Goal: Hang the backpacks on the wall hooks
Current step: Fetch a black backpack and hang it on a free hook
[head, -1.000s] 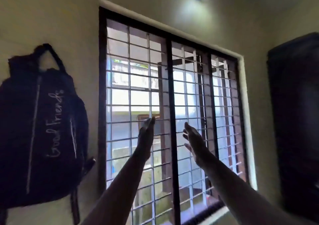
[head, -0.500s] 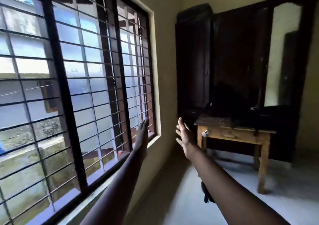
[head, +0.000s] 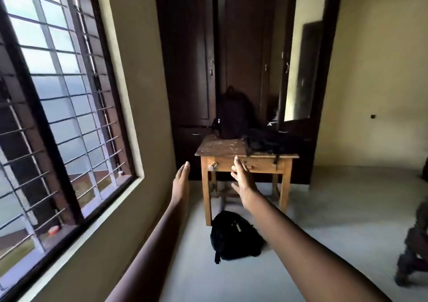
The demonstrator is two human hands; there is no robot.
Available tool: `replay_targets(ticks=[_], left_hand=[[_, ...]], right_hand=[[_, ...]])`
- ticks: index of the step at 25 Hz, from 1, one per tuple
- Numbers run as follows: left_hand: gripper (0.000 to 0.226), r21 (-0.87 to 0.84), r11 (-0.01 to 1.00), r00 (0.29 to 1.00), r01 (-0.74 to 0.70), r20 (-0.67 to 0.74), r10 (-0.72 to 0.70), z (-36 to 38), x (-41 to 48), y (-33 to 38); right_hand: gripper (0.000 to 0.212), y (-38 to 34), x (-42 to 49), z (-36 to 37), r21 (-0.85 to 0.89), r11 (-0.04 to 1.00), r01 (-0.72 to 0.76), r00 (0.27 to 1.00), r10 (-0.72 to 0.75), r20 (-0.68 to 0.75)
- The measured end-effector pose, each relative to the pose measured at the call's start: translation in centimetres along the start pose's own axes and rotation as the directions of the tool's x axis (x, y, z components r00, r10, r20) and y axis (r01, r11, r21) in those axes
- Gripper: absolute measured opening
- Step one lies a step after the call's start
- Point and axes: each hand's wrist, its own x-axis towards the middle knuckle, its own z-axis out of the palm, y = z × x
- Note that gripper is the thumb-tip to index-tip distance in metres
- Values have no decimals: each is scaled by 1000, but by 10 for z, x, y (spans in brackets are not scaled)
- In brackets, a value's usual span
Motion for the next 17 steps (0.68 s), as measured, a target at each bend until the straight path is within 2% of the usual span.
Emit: replay_targets(ticks=[2, 5, 7, 9, 12, 14, 17], left_hand=[[48, 64, 998, 997, 22, 72, -27, 36, 25, -12], [49, 70, 996, 989, 51, 134, -60, 92, 75, -37], [63, 75, 995, 986, 71, 146, -81, 133, 109, -60], [72, 52, 988, 979, 143, 141, -149, 178, 146, -87], [51, 66, 985, 964, 162, 204, -173, 248, 196, -111], [49, 101, 979, 957, 179, 214, -197, 286, 234, -130], [49, 105, 975, 953, 196, 211, -215, 321, 285, -163]], right_hand=[[54, 5, 42, -22, 19, 1000, -14, 999, 15, -45], [56, 9, 108, -56, 4, 1000, -17, 998, 17, -59], [55, 13, 156, -85, -14, 1000, -9, 998, 8, -66], [54, 12, 204, -119, -116, 993, 6, 997, -15, -77], [51, 6, 295, -173, -285, 957, 48, 991, -81, -107], [45, 6, 354, -200, -378, 923, 64, 986, -117, -118], [38, 19, 425, -227, -588, 806, 61, 988, -133, -81]])
